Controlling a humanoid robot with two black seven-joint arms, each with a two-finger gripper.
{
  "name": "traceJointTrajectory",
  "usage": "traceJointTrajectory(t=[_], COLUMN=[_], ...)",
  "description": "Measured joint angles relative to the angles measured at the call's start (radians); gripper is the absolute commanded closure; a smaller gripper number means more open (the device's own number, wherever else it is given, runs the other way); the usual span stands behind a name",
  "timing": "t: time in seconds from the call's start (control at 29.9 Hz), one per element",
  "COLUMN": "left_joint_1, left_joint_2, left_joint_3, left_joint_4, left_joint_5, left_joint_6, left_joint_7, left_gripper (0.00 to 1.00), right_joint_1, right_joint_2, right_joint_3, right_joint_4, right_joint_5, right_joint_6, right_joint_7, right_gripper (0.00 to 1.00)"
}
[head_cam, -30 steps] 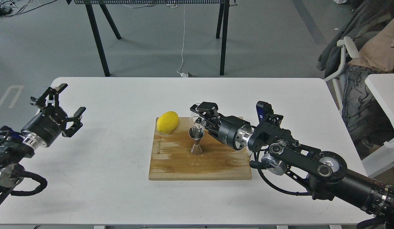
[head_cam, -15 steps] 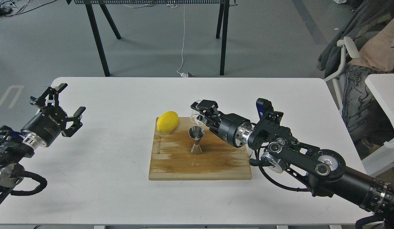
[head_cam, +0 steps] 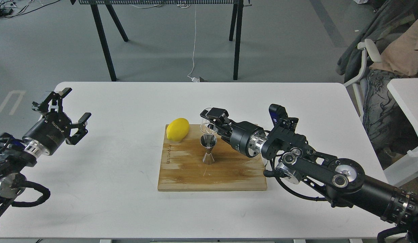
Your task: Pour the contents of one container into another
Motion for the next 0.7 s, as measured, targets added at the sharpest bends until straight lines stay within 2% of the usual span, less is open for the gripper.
traceJointTrajectory(t=[0.7], left_joint_1=[0.002], left_joint_2=[0.001], left_joint_3=[0.0], left_joint_4=[0.0], left_joint_5=[-0.001], left_joint_6=[0.0], left_joint_7=[0.0], left_gripper=[0.01], right_joint_1=[0.044], right_joint_2=[-0.001], right_joint_3=[-0.052], right_joint_4=[0.0], right_joint_5=[-0.048], right_joint_6=[-0.002], right_joint_7=[0.002], right_gripper=[0.66])
